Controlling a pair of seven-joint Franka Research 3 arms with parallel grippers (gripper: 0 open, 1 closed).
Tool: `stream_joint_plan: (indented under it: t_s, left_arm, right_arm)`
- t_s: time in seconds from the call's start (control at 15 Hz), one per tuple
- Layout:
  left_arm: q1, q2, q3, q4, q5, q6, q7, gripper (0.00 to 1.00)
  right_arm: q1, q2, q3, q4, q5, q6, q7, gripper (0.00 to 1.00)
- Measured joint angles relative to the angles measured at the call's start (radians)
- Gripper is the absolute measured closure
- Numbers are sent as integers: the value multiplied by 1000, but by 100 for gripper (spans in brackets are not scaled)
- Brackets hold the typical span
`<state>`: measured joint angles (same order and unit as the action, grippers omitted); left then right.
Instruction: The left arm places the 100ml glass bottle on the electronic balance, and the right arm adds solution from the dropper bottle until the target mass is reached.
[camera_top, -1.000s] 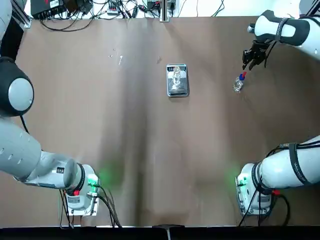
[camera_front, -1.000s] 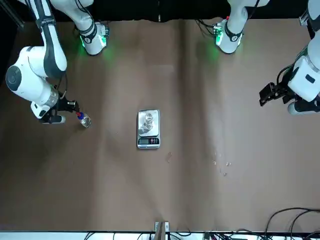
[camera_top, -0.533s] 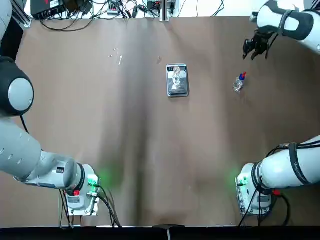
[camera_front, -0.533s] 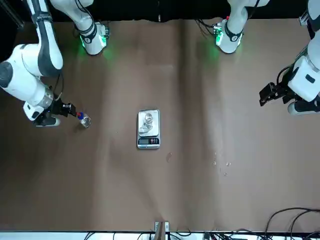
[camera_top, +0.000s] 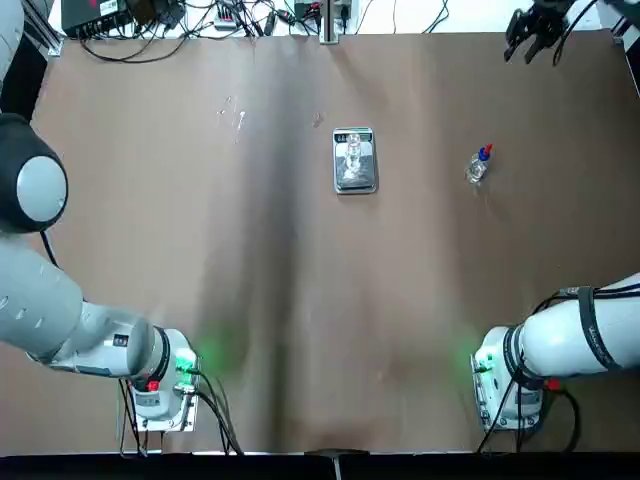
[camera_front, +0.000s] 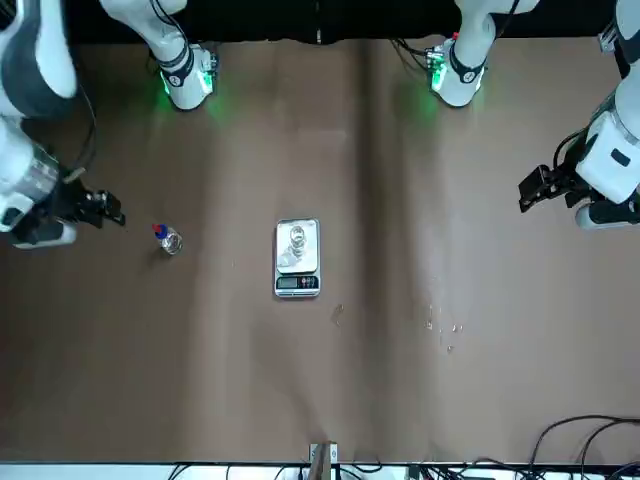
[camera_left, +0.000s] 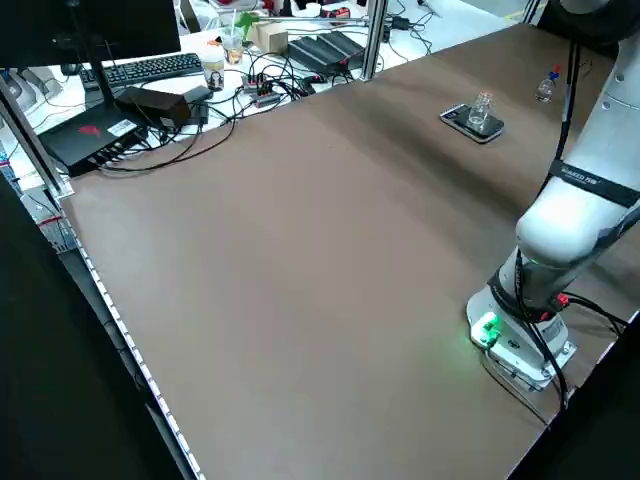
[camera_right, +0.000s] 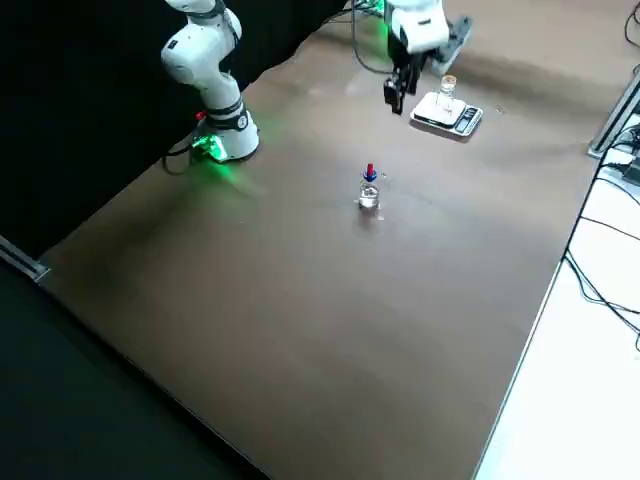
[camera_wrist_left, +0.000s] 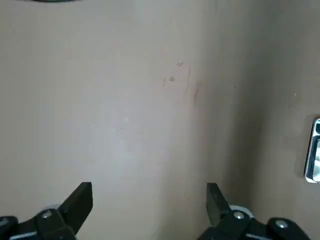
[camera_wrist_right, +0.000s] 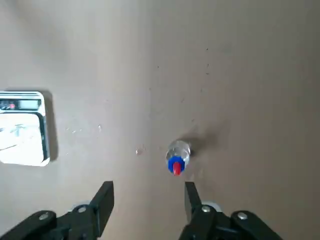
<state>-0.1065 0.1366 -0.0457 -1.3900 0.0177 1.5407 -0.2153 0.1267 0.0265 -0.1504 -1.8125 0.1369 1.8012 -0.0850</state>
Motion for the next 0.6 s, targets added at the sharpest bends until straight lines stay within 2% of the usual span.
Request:
stream_joint_plan:
  t_s: [0.07,0.2,0.4,0.6]
  left_arm:
    - [0,0,0,0,0,0,0,0]
    - [0,0,0,0,0,0,0,0]
    - [0,0,0,0,0,0,0,0]
    - [0,0,0,0,0,0,0,0]
  right_arm:
    - [-1,-6,-2,88,0,-107,30,34]
    - [-1,-12,-2,159,0,-199,58,34]
    - [-1,-32,-4,202,0,-265,68,32]
    - [-1,-73,-5,208,-1,-307,102,30]
